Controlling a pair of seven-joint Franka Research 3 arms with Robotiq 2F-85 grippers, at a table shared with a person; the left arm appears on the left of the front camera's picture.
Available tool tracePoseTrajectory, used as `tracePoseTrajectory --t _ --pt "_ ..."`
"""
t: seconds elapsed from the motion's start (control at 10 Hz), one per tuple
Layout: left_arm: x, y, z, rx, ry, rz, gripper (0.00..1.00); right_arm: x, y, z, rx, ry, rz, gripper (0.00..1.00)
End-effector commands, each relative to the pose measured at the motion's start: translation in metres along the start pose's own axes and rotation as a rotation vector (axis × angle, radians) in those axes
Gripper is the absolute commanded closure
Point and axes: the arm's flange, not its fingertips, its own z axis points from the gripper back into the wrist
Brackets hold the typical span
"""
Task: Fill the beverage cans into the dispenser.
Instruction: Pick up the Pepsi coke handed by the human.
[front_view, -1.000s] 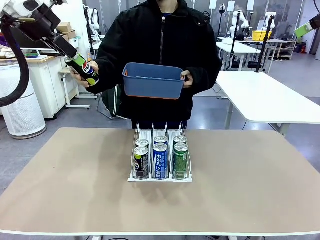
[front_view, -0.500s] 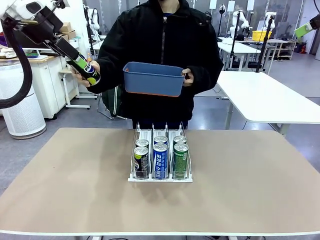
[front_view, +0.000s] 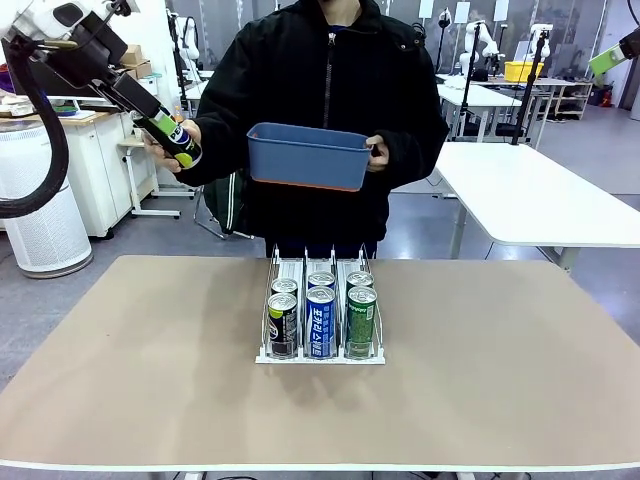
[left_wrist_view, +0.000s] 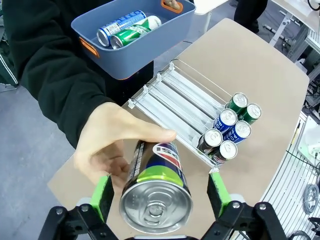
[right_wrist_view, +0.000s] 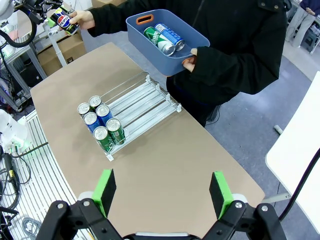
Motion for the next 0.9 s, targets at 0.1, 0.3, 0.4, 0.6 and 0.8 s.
tracePoseTrajectory --t 0.1,0.3,0.4,0.6,0.8 --pt "0.0000 0.0000 0.0000 0.000 0.000 0.000 0.20 0.0013 0.0009 -0.0006 0.009 -0.001 -0.006 0.00" --pt "0.0023 -0.0021 0.0023 0.014 -0.028 -0.019 0.40 0.0013 0.0009 -0.0006 0.009 -0.001 -0.006 0.00" --pt "0.0021 -0.0013 0.0027 0.018 -0.029 -0.023 0.23 0.0013 0.0009 -0.0006 0.009 -0.001 -0.006 0.00" --pt "0.0023 -0.0026 0.0038 0.024 -0.022 -0.032 0.43 0.0013 0.0009 -0.0006 0.009 -0.001 -0.006 0.00" --pt "-0.0001 -0.0034 0.0062 0.022 0.000 -0.029 0.63 0.0013 0.0009 -0.0006 0.009 -0.001 -0.006 0.00"
